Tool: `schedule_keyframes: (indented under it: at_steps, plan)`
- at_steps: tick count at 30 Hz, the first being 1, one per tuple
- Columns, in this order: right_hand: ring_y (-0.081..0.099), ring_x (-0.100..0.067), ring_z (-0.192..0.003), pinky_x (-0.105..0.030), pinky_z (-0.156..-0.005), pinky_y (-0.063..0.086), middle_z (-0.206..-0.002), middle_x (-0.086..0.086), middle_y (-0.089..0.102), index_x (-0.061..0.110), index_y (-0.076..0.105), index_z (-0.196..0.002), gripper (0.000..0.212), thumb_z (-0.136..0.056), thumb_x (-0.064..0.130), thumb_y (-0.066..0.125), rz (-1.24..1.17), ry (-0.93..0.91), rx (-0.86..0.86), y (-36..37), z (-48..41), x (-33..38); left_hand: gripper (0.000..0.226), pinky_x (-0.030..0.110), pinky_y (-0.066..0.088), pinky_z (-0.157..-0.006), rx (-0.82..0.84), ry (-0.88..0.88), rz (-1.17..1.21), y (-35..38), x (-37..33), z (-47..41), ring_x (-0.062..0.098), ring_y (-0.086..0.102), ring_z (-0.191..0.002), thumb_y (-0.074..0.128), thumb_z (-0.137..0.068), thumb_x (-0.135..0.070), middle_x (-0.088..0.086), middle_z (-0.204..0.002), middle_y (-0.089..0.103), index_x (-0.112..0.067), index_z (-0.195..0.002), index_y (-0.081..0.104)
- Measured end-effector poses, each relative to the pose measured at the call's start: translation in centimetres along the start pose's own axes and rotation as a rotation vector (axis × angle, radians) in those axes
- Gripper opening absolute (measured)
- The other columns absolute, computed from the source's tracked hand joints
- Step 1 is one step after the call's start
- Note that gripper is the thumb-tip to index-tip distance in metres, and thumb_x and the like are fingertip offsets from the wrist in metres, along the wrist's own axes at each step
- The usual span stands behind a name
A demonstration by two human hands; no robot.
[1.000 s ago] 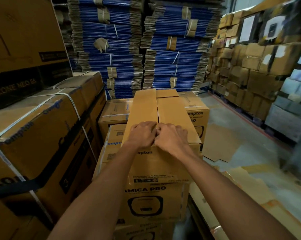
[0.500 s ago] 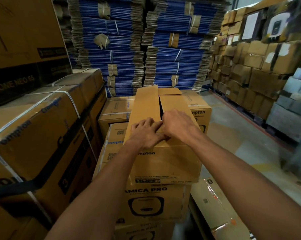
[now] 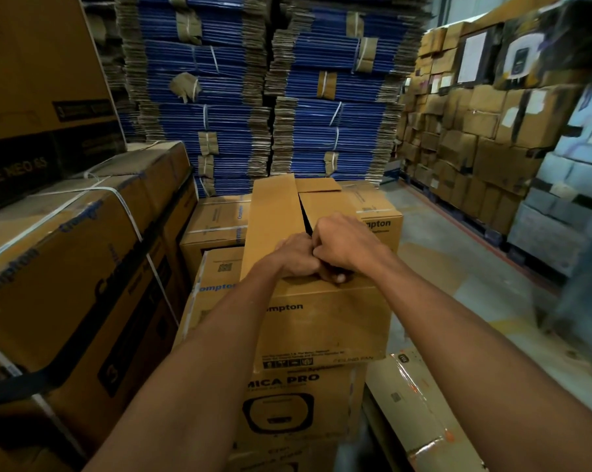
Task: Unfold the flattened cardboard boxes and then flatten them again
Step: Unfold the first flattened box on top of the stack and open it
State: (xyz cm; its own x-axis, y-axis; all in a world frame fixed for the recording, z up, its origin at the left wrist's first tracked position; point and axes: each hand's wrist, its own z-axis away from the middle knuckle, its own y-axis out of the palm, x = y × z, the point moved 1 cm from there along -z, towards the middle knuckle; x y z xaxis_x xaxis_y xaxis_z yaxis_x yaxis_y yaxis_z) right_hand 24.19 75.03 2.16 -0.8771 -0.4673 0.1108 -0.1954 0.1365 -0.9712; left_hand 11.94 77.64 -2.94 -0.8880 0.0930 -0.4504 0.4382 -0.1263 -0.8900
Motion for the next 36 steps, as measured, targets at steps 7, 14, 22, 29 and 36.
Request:
schedule_keyframes:
  at_steps: [7,14,22,29,36]
  plan:
    - [0.064,-0.026,-0.083,-0.038,-0.069,0.053,-0.091,-0.006,0.070,0.019,0.078,-0.089,0.009,-0.089,0.020,0.068,-0.023,0.011,-0.056,-1.4,-0.8,-1.7,0.098,0.043,0.045,-0.104,-0.095,-0.136,-0.081,-1.2,-3.4,0.3,0.025,0.054,-0.117,0.099,-0.037,-0.049,0.000,-0.119,0.057,-0.021,-0.122,0.060]
    - [0.058,-0.028,-0.089,-0.043,-0.074,0.053,-0.096,-0.005,0.058,0.018,0.061,-0.095,0.007,-0.092,0.011,0.061,-0.024,0.064,-0.084,-3.6,-0.9,-4.8,0.109,0.037,0.032,-0.105,-0.347,0.020,-0.164,-0.6,-5.4,2.4,0.025,0.041,-0.123,0.099,-0.040,-0.052,0.002,-0.126,0.046,-0.015,-0.127,0.046]
    - [0.065,-0.021,-0.078,-0.026,-0.053,0.047,-0.098,-0.006,0.066,0.021,0.070,-0.097,0.017,-0.101,0.016,0.054,-0.276,0.115,0.046,-5.8,-0.8,-7.3,0.105,0.036,0.034,-0.100,-0.596,0.284,-0.311,-1.1,-4.9,6.7,0.021,0.043,-0.112,0.097,-0.046,-0.053,0.002,-0.121,0.046,-0.015,-0.126,0.042]
    - [0.068,-0.026,-0.088,-0.031,-0.056,0.054,-0.102,-0.010,0.070,0.012,0.077,-0.091,0.015,-0.091,0.016,0.063,-0.390,0.201,0.095,-5.7,-2.1,-6.3,0.098,0.039,0.039,-0.092,-0.754,0.353,-0.369,0.4,-4.9,9.3,0.024,0.049,-0.105,0.098,-0.045,-0.045,0.006,-0.116,0.051,-0.012,-0.122,0.048]
    - [0.068,-0.020,-0.086,-0.039,-0.069,0.060,-0.107,-0.008,0.070,0.009,0.070,-0.111,0.019,-0.095,0.015,0.062,-0.347,0.223,0.388,-3.7,-2.7,-6.5,0.036,0.038,0.044,-0.073,-1.035,0.572,-0.580,2.7,-6.2,12.2,0.023,0.051,-0.083,0.063,-0.085,-0.017,0.008,-0.097,0.056,-0.012,-0.117,0.047]
